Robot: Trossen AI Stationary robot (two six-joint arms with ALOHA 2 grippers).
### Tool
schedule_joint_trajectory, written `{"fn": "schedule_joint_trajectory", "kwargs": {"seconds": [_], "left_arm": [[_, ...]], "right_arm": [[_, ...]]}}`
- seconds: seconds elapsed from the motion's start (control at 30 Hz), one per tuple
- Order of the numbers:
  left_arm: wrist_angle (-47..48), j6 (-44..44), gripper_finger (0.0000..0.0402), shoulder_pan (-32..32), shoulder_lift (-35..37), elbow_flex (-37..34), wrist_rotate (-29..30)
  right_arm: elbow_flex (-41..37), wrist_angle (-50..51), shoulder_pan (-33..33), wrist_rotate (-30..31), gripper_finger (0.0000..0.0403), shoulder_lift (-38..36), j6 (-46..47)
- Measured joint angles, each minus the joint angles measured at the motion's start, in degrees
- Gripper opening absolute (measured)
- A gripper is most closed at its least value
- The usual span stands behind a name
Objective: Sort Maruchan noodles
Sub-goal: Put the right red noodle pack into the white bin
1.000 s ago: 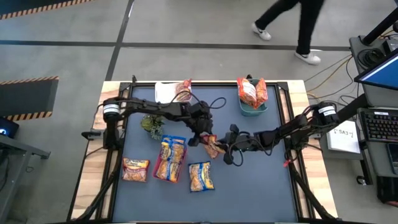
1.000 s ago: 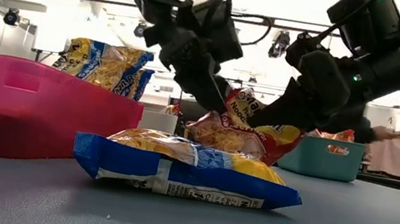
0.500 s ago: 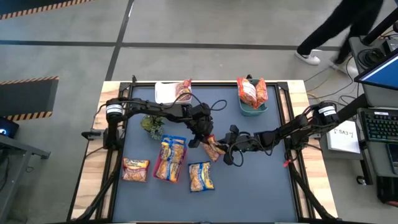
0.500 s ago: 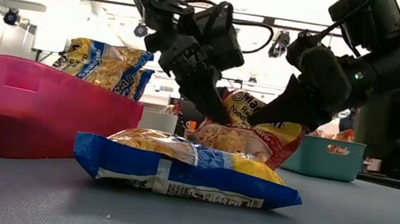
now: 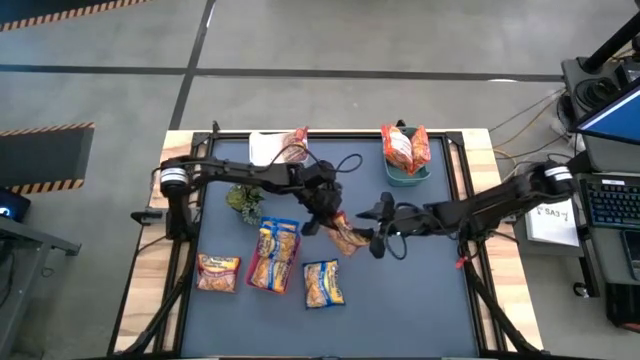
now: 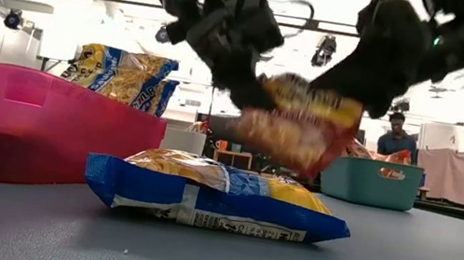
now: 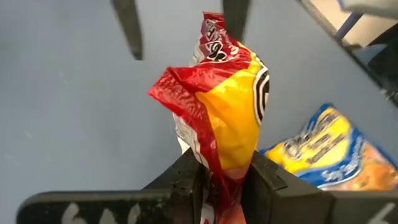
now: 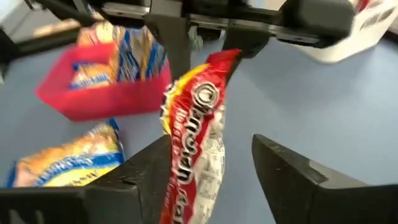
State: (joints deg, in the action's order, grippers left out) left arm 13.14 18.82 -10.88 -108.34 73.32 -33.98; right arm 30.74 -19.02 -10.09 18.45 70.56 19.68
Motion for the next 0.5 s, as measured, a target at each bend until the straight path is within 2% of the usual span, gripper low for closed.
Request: {"fn": "schedule_joint_trajectory", "kwargs": {"seconds": [0.2, 0.27, 0.37, 0.5], "left_arm": [[1.7, 1.2, 0.0057, -0.1, 7.0, 0.0, 0.6], [3.8, 2.2, 0.0057, -0.2, 9.9, 0.0, 3.0], [9.3, 4.2, 0.0057, -0.3, 14.6, 0.1, 13.0], [17.3, 6.3, 0.0057, -0.4, 20.8, 0.1, 35.0]], "right_arm": [[0.0, 4.2, 0.0, 1.2, 0.0237, -9.8, -0.3], [0.0, 4.3, 0.0, 1.3, 0.0241, -12.4, -0.9], [0.0, 4.2, 0.0, 1.5, 0.0244, -15.6, -1.9], [0.0, 4.0, 0.0, 3.2, 0.0242, -18.2, -3.8]]}}
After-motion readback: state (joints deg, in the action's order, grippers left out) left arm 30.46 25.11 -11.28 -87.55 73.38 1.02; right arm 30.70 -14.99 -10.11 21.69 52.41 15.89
